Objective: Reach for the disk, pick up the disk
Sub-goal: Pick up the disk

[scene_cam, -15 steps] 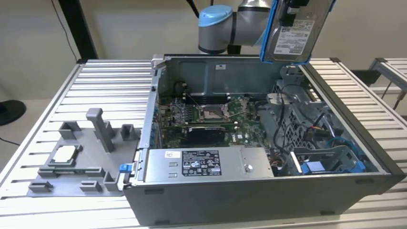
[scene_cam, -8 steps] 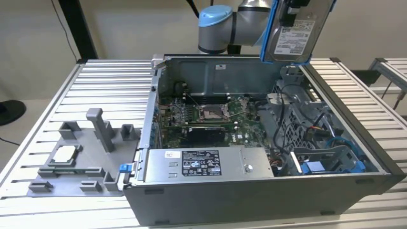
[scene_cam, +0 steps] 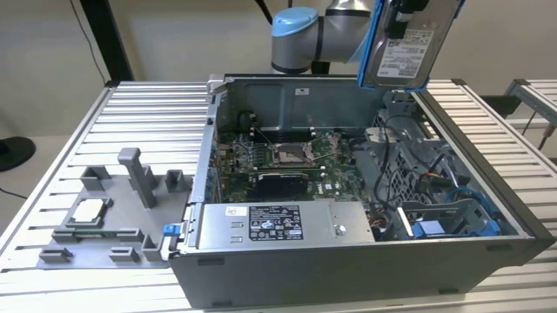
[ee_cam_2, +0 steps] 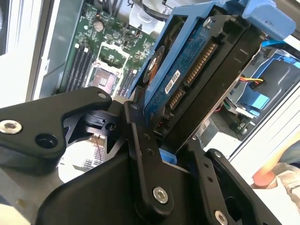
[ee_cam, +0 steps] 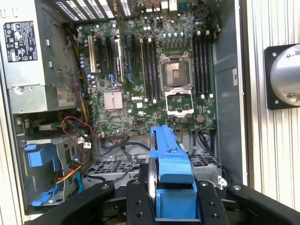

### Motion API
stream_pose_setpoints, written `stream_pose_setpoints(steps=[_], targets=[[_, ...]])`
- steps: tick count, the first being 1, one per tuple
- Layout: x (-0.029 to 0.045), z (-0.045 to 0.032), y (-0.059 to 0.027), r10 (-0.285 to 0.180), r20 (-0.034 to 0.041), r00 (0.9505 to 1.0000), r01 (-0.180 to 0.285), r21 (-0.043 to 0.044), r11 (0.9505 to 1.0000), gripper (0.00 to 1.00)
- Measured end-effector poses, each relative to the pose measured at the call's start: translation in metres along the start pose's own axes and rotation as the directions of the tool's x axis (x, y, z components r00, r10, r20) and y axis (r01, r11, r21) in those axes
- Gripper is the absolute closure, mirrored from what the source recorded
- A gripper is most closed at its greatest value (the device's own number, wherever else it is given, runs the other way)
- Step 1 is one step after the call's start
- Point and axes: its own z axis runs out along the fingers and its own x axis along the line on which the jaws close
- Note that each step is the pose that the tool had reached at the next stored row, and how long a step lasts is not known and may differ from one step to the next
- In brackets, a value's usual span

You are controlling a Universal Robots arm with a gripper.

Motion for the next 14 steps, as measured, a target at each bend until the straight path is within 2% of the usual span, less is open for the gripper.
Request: stream_pose_setpoints(steps=[14], targets=[[0.0151, 0.0001, -0.002, 0.0, 0.0, 1.0, 0.0, -0.0001, 1.0, 1.0]])
